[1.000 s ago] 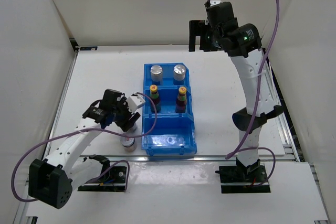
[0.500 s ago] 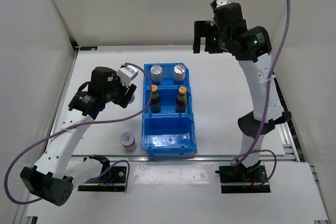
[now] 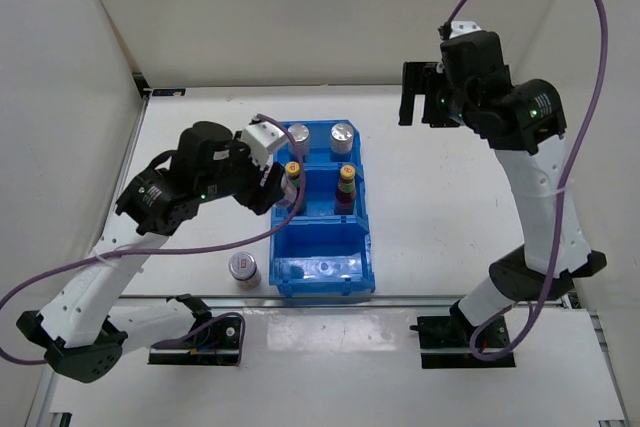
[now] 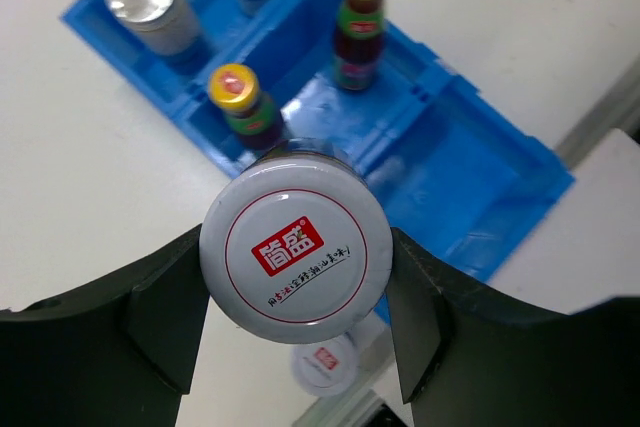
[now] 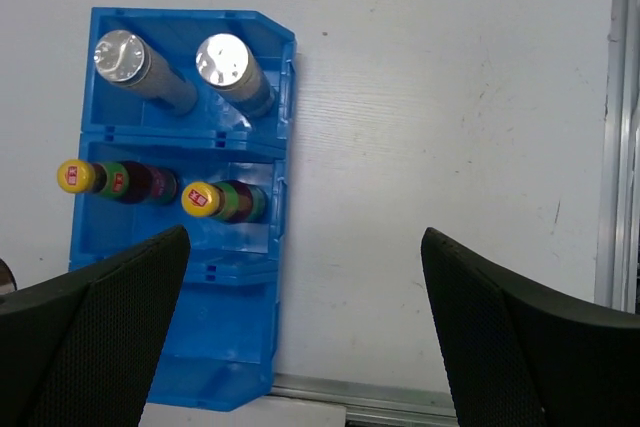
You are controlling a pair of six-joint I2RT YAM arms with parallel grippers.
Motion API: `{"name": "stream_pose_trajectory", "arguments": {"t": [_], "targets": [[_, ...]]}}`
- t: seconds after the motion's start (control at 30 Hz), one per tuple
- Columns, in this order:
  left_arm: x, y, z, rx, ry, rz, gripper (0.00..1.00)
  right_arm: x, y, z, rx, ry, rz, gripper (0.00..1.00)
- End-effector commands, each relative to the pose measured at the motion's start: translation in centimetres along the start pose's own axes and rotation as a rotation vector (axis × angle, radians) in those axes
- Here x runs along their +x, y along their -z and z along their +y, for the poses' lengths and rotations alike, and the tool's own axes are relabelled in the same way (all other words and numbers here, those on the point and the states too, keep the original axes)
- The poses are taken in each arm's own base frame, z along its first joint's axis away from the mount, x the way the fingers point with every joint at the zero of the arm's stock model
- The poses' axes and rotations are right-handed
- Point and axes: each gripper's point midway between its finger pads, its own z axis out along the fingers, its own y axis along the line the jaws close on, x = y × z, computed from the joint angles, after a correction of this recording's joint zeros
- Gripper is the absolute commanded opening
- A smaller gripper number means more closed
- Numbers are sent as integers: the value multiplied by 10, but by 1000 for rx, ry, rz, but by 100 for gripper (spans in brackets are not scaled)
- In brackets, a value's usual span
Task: Organize the condiment bottles
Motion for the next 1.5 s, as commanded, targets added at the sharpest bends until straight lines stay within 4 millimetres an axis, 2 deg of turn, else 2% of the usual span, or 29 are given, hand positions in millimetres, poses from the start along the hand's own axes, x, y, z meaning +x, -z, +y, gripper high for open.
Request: {"name": "stream_pose_trajectory", "arguments": {"t": [0.0, 0.13, 0.17, 0.27, 0.33, 0.5, 0.67, 0.73, 0.77, 0.8, 0.9, 0.97, 1.0, 1.07, 1.13, 1.17, 1.23, 1.27, 1.3, 1.33, 1.43, 1.47], "targets": [[-28, 1, -28, 92, 59, -75, 11, 60, 42, -44, 131, 47, 191, 100], [-25, -25, -57, 159, 50, -48, 11, 73, 49, -54, 159, 49, 207, 100], [-18, -37, -70, 180, 36, -15, 11, 75, 50, -55, 159, 50, 209, 100], [-11, -56, -84, 170, 20, 17, 11, 81, 53, -58, 163, 53, 218, 100], [-11, -71, -104, 189, -3, 11, 11, 84, 54, -59, 165, 56, 225, 100], [21, -113, -136, 184, -34, 51, 11, 86, 53, -52, 119, 57, 227, 100], [31, -140, -152, 174, -54, 19, 11, 92, 53, -53, 109, 81, 240, 100], [45, -154, -158, 169, -56, 48, 11, 92, 51, -53, 106, 106, 242, 100], [49, -159, -159, 168, -57, 53, 11, 91, 50, -55, 115, 116, 238, 100], [63, -168, -160, 164, -52, 82, 11, 90, 53, -59, 122, 127, 227, 100], [68, -181, -164, 156, -26, 72, 11, 90, 53, -59, 122, 127, 227, 100], [83, -191, -160, 125, -16, 99, 11, 94, 55, -55, 96, 124, 239, 100], [81, -191, -161, 126, -3, 90, 11, 97, 56, -56, 97, 125, 242, 100], [90, -197, -162, 123, -9, 112, 12, 101, 57, -58, 100, 128, 252, 100], [93, -197, -162, 121, -11, 122, 25, 106, 57, -60, 100, 129, 254, 100], [90, -196, -162, 121, -11, 122, 50, 108, 56, -60, 103, 132, 263, 100], [83, -185, -157, 110, -10, 114, 72, 112, 54, -58, 94, 133, 274, 100], [76, -179, -156, 103, -27, 100, 100, 112, 55, -59, 91, 130, 266, 100], [71, -174, -152, 87, -39, 94, 100, 112, 52, -56, 82, 128, 266, 100], [55, -166, -148, 77, -44, 69, 100, 114, 51, -56, 84, 130, 274, 100], [32, -129, -120, -21, -68, 49, 100, 116, 46, -54, 74, 127, 272, 100], [14, -103, -105, -58, -67, 7, 100, 115, 45, -51, 62, 123, 265, 100]]}}
